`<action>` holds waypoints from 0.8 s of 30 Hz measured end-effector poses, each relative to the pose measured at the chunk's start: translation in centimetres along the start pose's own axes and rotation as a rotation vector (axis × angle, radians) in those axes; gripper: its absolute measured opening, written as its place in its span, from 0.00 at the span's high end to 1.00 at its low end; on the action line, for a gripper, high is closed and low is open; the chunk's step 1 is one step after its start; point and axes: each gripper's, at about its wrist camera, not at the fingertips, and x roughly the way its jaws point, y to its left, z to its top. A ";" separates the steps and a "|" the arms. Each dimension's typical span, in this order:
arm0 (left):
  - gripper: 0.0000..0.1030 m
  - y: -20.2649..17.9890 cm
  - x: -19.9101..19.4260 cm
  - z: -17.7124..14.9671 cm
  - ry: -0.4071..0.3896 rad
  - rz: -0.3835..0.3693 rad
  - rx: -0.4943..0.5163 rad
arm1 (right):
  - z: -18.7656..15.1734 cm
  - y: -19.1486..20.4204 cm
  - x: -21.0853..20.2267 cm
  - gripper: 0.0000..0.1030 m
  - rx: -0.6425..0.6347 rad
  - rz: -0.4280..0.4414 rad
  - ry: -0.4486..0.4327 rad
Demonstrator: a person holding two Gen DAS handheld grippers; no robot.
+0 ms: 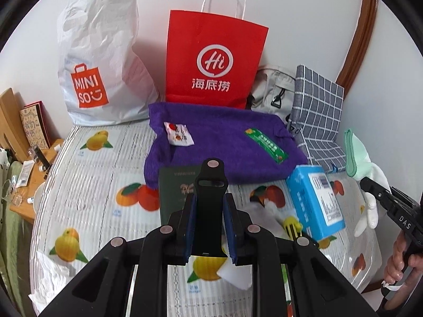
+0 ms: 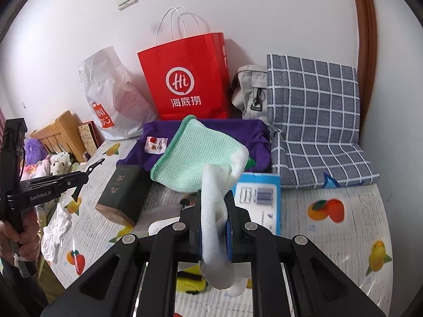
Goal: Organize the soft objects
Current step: 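Lift and carry the glove and black strap toward the purple towel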
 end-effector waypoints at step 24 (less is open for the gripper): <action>0.81 2.4 6.5 6.6 0.017 -0.007 -0.070 | 7.4 -0.3 8.9 0.88 0.047 0.056 0.016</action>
